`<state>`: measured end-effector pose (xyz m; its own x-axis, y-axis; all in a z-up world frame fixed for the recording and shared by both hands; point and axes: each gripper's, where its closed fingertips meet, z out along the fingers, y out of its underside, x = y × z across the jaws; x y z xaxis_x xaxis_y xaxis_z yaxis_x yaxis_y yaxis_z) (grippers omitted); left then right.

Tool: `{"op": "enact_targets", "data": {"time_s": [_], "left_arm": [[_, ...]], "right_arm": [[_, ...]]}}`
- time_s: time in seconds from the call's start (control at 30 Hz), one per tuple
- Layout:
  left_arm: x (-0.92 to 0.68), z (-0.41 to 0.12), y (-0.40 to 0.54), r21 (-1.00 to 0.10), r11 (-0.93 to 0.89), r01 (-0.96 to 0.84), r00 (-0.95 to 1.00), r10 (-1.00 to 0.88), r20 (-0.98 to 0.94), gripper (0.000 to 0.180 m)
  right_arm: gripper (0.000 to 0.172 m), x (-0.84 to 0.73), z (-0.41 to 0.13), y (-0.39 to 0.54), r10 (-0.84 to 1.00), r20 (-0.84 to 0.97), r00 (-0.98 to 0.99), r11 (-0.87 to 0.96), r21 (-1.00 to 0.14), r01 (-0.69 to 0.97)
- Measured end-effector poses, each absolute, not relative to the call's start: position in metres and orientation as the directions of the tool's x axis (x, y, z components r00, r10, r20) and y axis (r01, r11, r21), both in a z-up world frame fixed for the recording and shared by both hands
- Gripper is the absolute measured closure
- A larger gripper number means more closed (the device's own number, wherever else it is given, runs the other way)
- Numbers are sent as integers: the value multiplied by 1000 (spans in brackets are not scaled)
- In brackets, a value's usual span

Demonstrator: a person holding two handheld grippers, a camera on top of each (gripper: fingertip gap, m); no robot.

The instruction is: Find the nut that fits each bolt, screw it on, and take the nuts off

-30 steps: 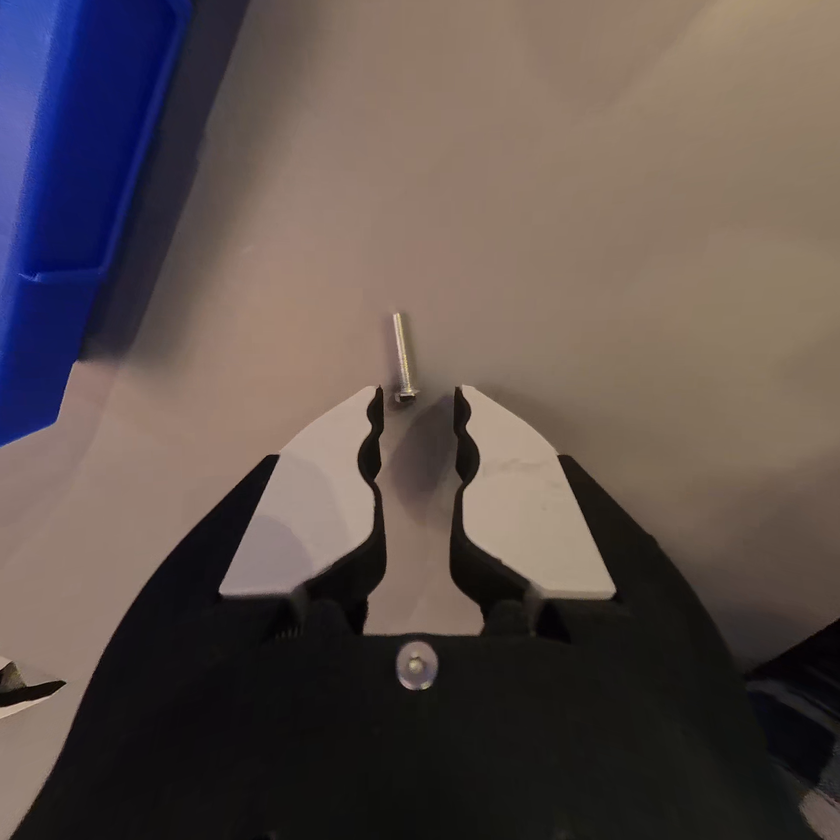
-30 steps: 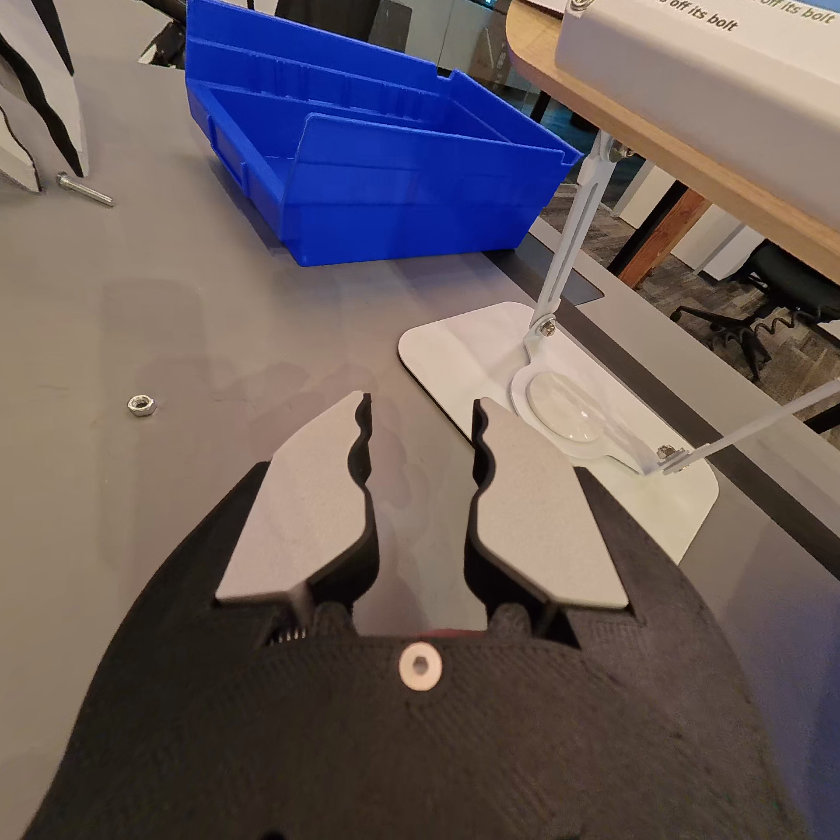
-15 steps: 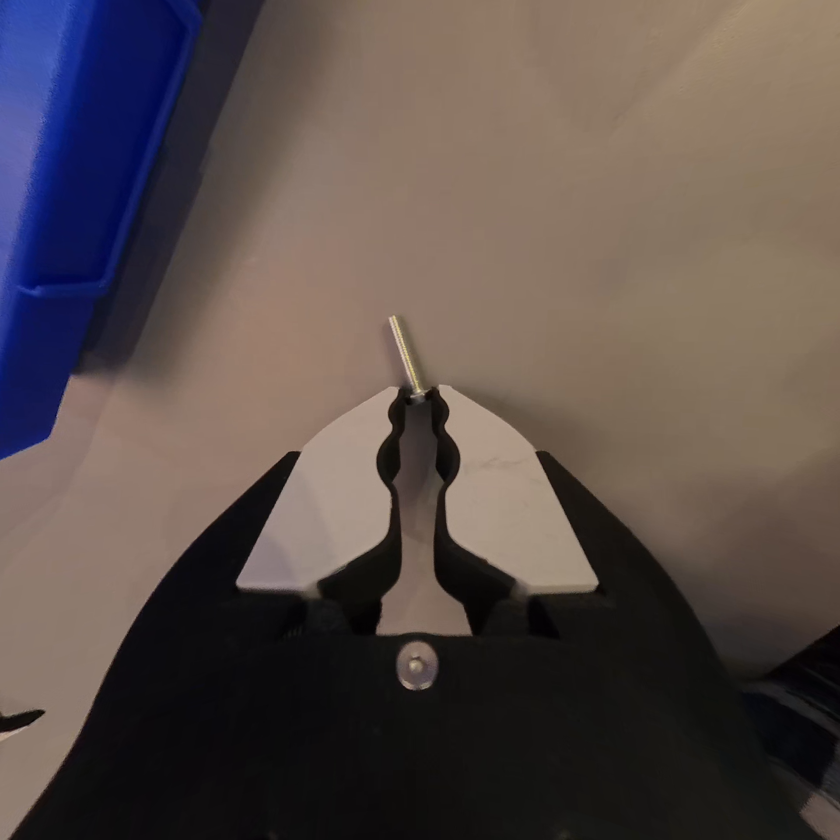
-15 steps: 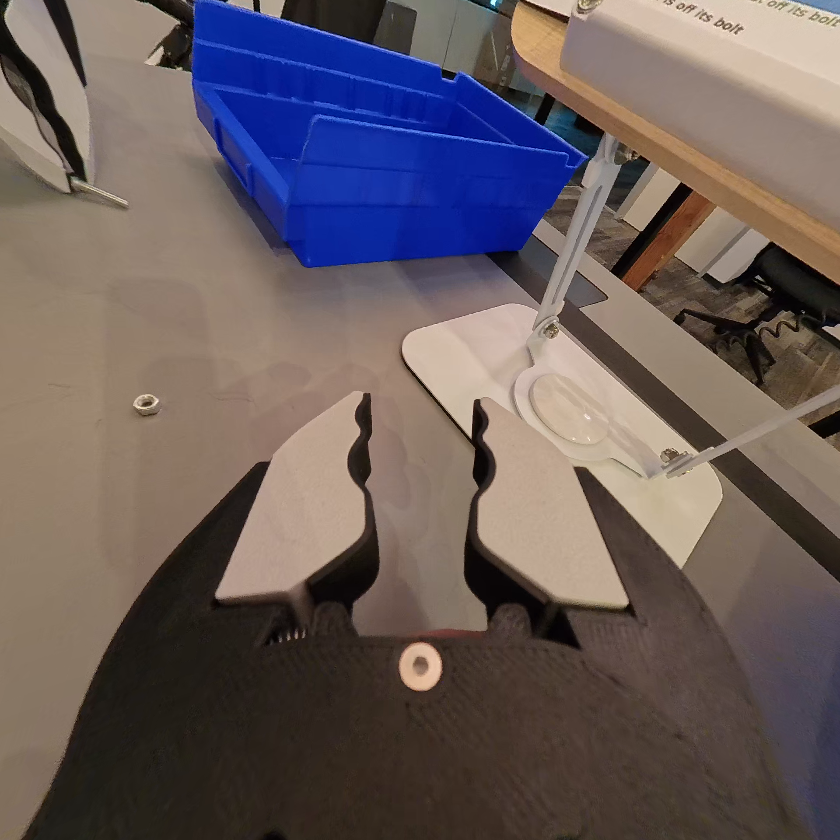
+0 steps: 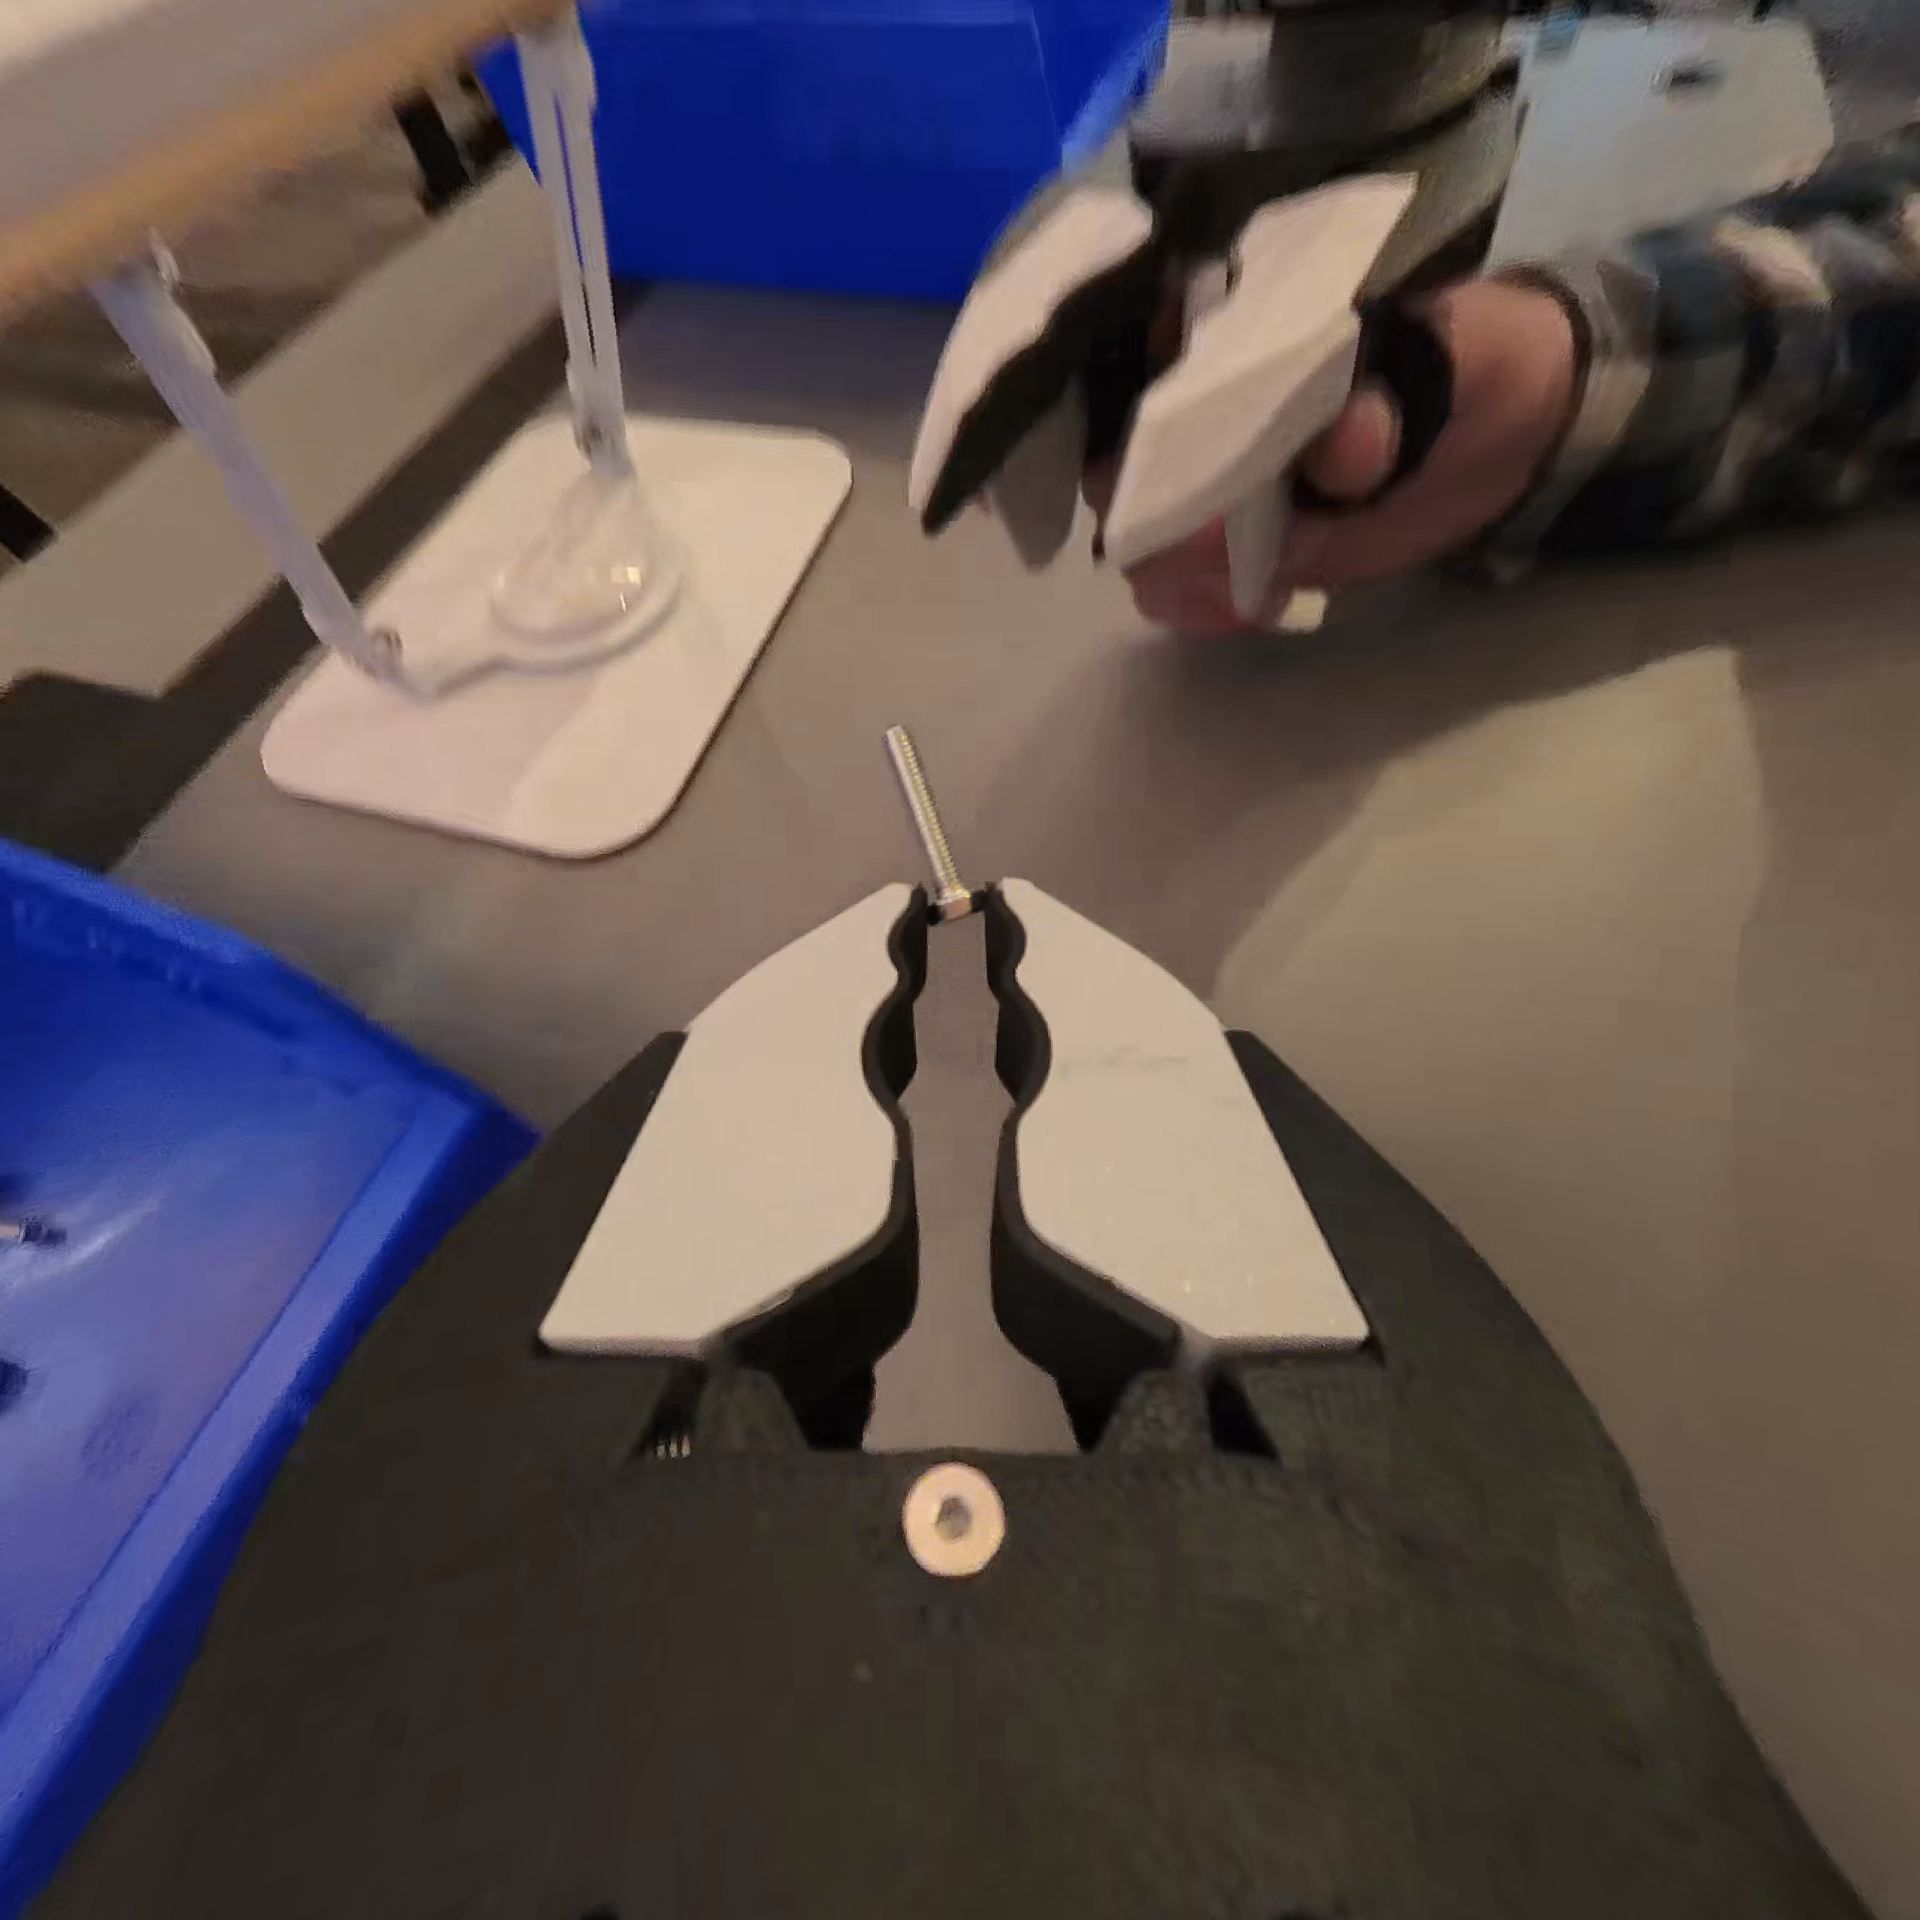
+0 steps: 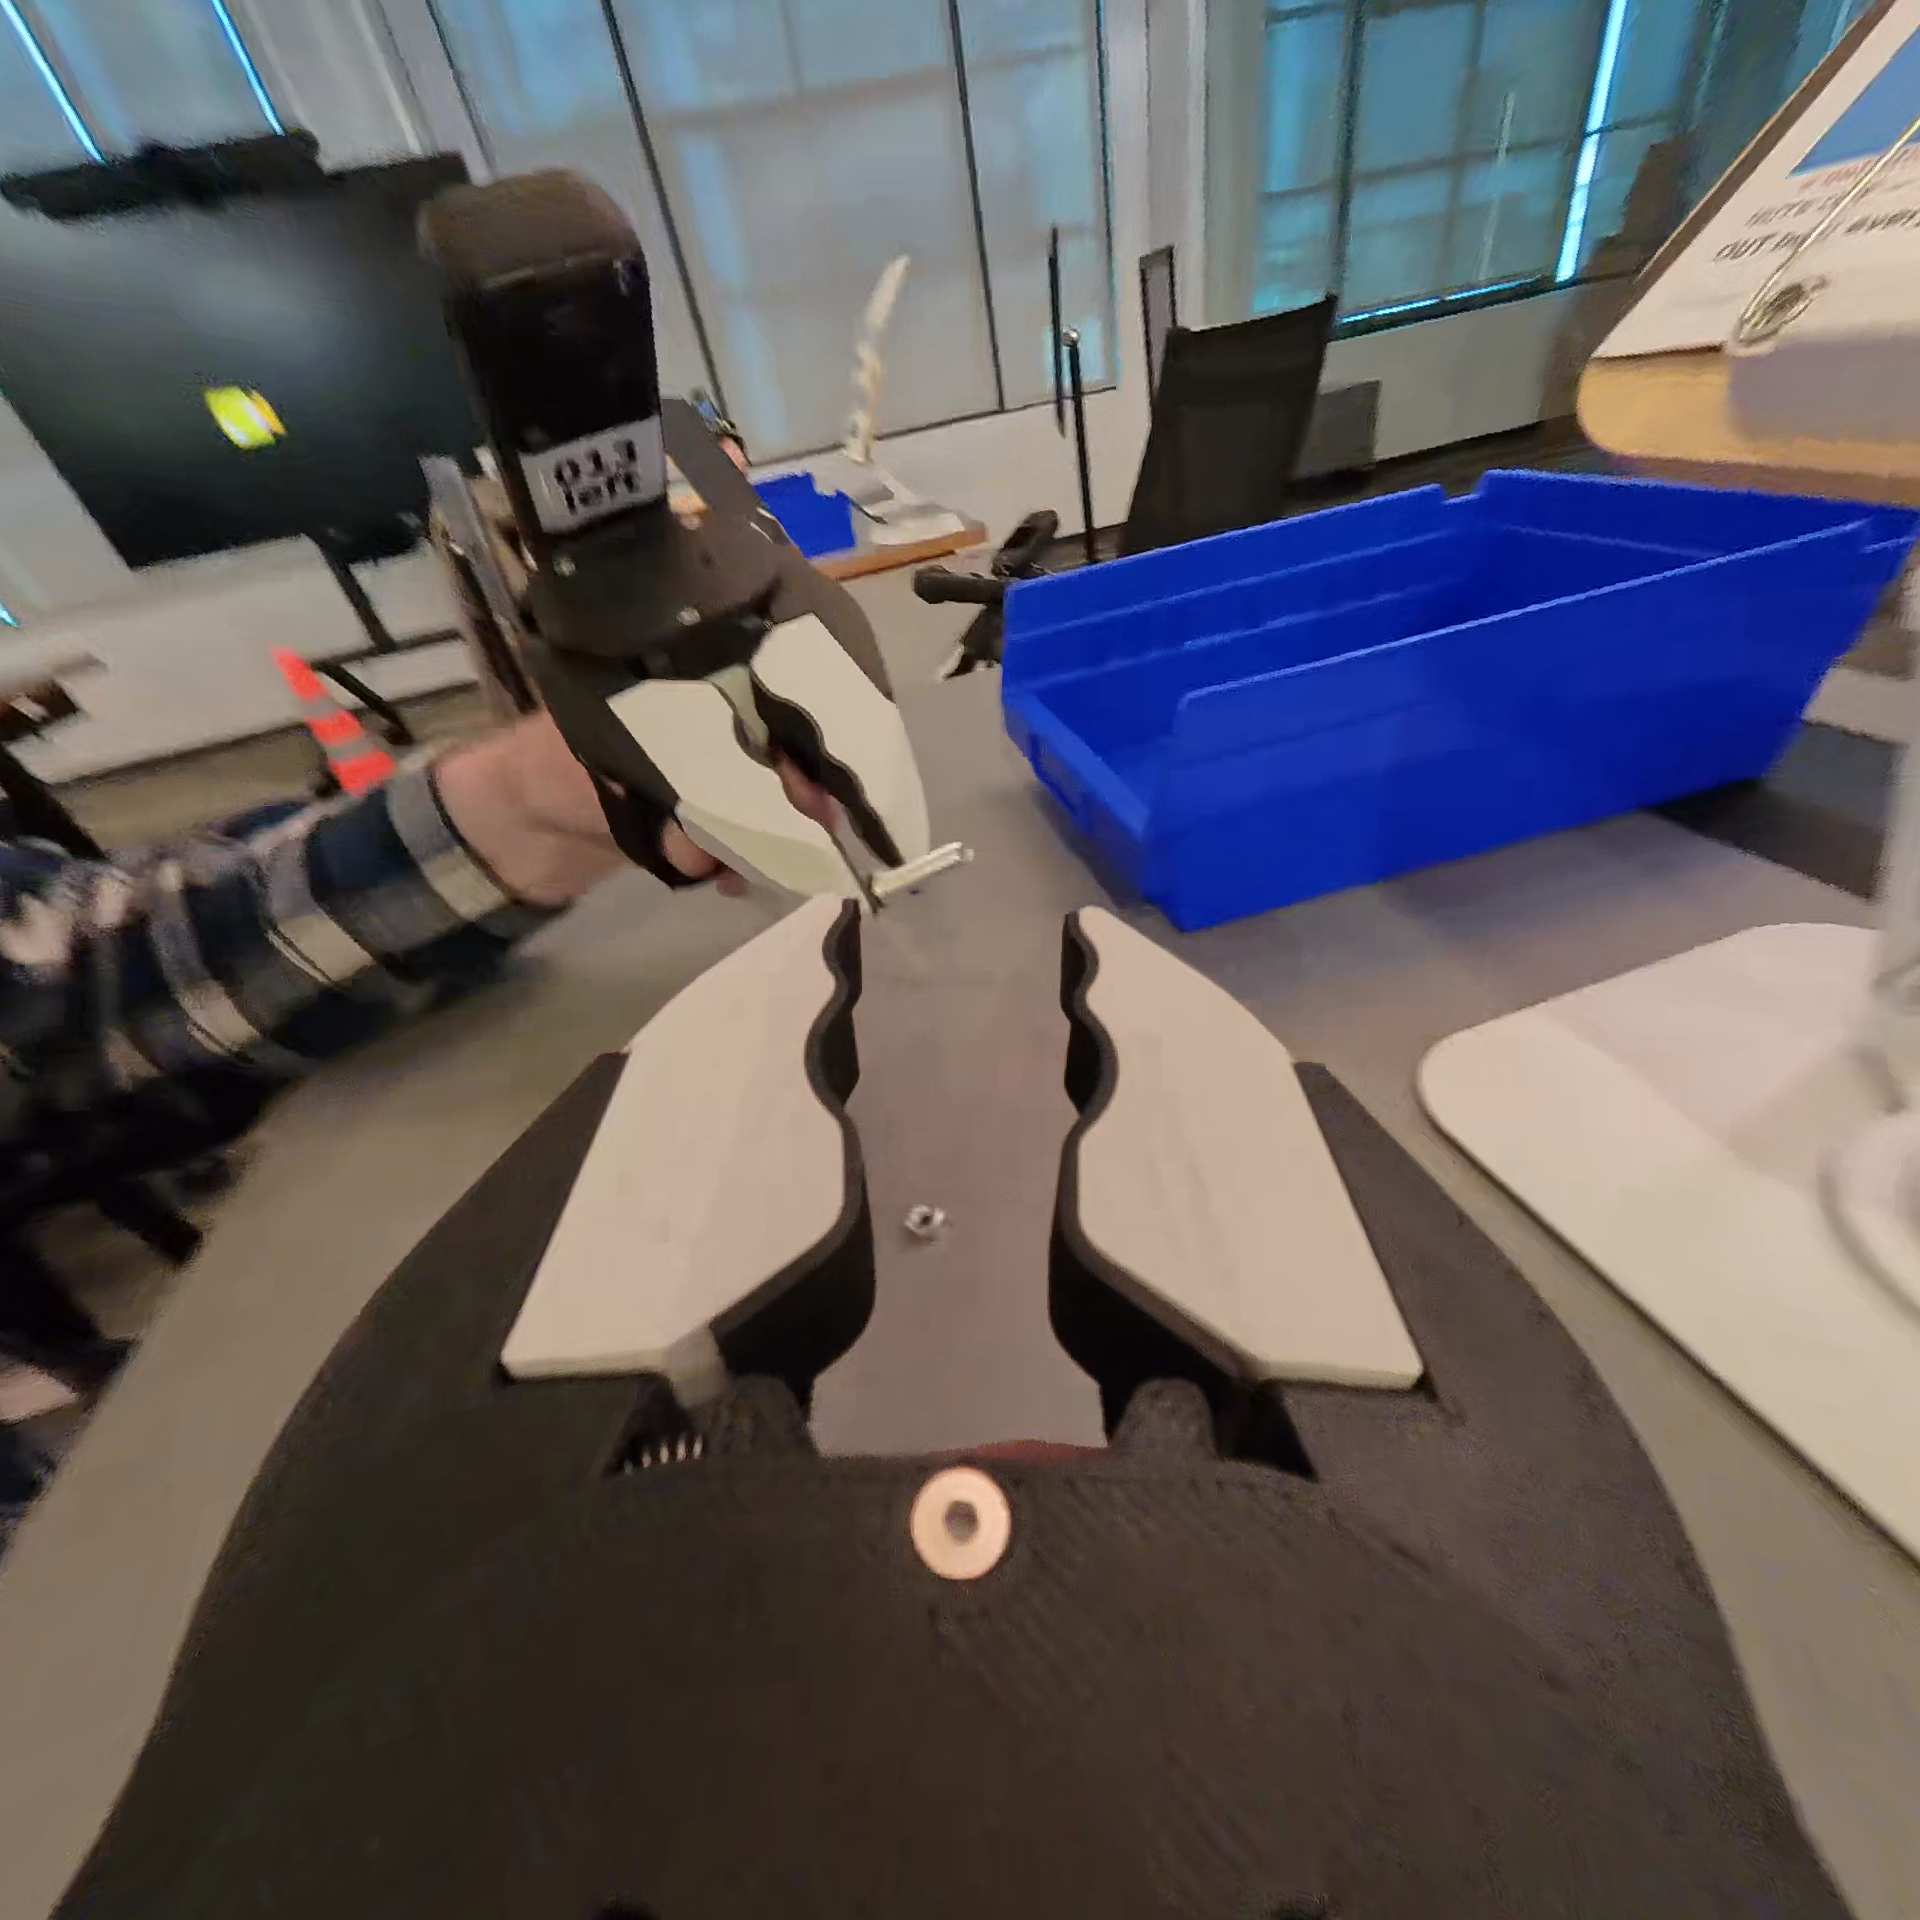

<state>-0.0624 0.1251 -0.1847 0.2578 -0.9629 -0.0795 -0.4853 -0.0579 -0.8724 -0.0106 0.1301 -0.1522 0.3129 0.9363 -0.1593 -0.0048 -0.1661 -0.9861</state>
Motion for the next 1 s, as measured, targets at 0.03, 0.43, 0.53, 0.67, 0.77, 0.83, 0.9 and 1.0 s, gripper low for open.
{"op": "enact_targets", "data": {"time_s": [0.03, 0.43, 0.53, 0.67, 0.77, 0.83, 0.9, 1.0], "left_arm": [[-52, -181, 123, -890, -49, -453, 250, -965, -74, 170], [4, -157, 108, -942, 129, -309, 227, -952, -205, 170], [7, -155, 107, -950, 123, -286, 232, -953, -193, 170], [10, -154, 108, -963, 79, -258, 242, -960, -144, 158], [15, -165, 105, -959, -30, -281, 194, -981, -26, 124], [19, -171, 100, -953, -44, -299, 160, -987, -5, 131], [22, -173, 92, -949, -55, -309, 115, -993, 20, 141], [24, -170, 84, -951, -86, -296, 62, -996, 70, 150]], "right_arm": [[134, -12, -152, 128, 936, -200, 291, -200, -979, -28], [166, -4, -132, 114, 915, -402, 39, -386, -897, -215], [166, -2, -129, 114, 919, -392, 40, -375, -901, -220], [166, 0, -128, 113, 940, -333, 68, -315, -929, -194], [166, 1, -127, 109, 960, -270, 75, -258, -955, -145], [166, -1, -129, 105, 969, -239, 63, -231, -967, -107], [166, -3, -134, 103, 974, -219, 64, -216, -975, -61], [166, -4, -137, 97, 981, -190, 31, -189, -982, -22]]}}
